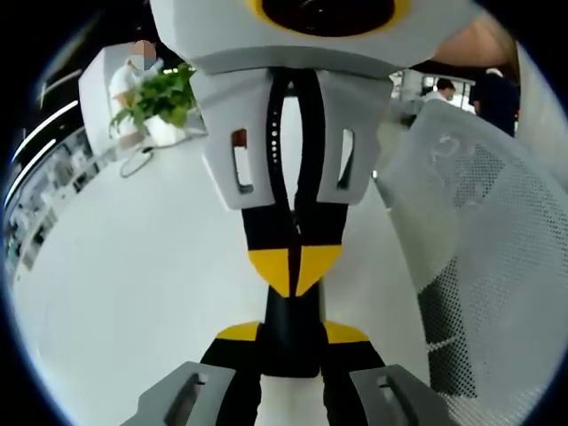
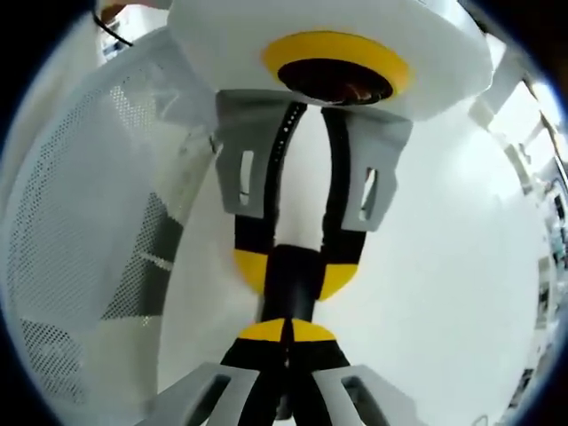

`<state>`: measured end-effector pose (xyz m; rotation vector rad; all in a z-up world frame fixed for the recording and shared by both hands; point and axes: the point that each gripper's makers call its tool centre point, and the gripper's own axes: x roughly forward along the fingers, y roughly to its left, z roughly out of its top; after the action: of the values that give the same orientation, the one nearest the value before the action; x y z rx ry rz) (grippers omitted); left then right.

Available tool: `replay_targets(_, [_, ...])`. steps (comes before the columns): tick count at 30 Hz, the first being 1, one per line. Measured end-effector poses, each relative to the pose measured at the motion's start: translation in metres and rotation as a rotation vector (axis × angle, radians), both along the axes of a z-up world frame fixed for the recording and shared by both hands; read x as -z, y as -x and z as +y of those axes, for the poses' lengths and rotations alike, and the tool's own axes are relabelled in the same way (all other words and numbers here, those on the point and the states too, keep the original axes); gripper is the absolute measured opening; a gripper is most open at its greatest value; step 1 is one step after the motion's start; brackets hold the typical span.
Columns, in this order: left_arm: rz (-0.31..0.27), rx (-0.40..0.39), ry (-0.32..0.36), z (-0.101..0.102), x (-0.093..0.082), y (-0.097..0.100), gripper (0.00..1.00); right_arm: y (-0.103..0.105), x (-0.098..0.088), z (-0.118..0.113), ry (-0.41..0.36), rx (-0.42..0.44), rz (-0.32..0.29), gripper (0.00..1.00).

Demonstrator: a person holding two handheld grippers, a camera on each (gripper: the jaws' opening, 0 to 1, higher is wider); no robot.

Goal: Press the specified remote control buttons in sequence, fully releasing each button before pressing the next.

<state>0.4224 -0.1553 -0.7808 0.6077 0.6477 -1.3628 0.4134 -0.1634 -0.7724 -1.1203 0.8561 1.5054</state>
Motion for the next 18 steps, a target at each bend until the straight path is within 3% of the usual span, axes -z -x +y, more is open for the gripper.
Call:
replay_targets(5, [0.001,0.000,-0.002,0.001,0.001,-0.002,0.24,0.000,-0.001,0.000,-0.018,0.016,0.009,0.00])
replay_targets(8, [0.000,0.000,-0.004,0.001,0.002,-0.003,0.24,-0.007,-0.001,-0.003,-0.022,0.035,-0.015,0.10])
replay_targets(18, [0.000,0.004,-0.007,0.001,0.002,-0.002,0.23,-0.005,-0.011,-0.006,-0.044,0.059,0.012,0.13])
